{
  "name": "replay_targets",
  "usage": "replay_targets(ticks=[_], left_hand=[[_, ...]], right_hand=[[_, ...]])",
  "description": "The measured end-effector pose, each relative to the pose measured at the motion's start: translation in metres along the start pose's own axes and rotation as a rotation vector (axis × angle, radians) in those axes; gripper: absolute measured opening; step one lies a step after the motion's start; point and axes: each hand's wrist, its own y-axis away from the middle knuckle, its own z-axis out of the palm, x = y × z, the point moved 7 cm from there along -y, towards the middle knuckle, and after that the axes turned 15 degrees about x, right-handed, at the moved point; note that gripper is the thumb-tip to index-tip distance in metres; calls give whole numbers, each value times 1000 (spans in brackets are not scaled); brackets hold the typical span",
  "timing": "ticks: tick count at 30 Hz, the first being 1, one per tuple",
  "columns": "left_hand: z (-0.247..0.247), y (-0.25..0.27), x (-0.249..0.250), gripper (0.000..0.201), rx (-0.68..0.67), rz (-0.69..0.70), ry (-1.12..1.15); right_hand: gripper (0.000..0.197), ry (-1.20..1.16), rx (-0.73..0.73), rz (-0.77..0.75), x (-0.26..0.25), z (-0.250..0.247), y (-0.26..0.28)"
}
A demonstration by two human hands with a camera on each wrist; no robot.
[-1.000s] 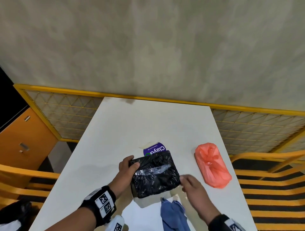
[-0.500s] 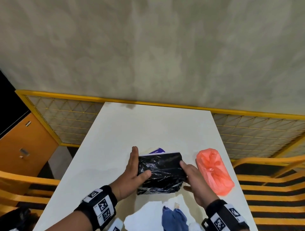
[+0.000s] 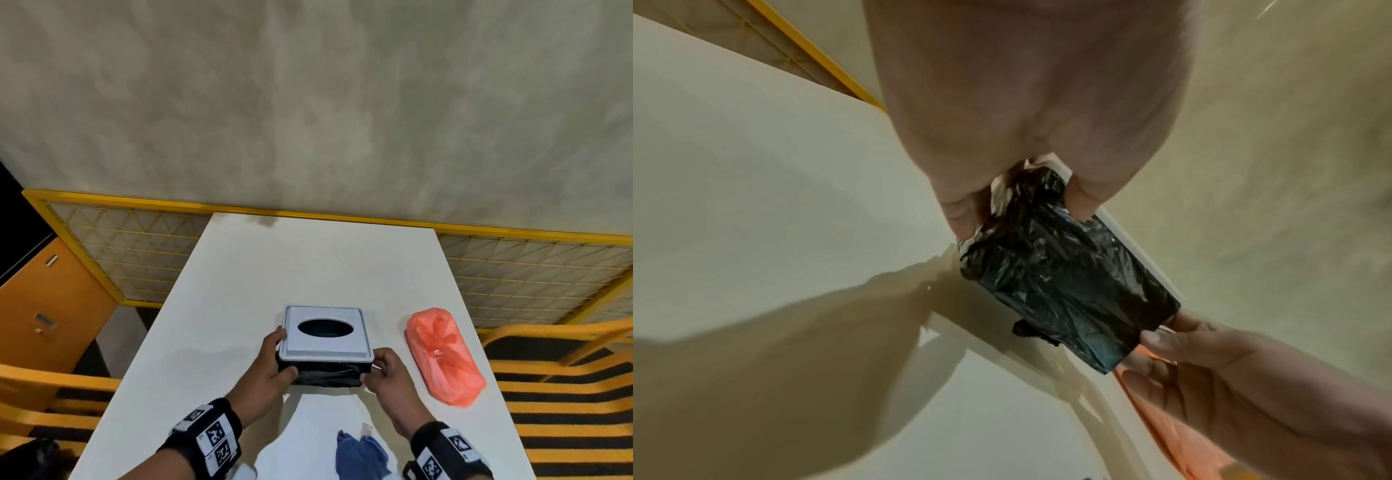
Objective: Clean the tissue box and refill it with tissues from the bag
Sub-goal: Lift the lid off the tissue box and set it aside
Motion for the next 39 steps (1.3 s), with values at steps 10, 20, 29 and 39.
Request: replay_targets(ticks=[10, 20, 29, 39], left_hand=[[-1, -19, -21, 58, 31, 15, -86], [-2, -30, -29, 58, 46, 44, -166], [-1, -36, -33, 54, 71, 19, -189], [-1, -34, -29, 51, 88, 51, -254]], right_hand=[[27, 115, 67, -25, 9, 18, -9], [24, 148, 88, -28, 12, 23, -12], [23, 197, 101, -32, 9, 23, -13], [28, 285, 99, -52, 9, 23, -15]])
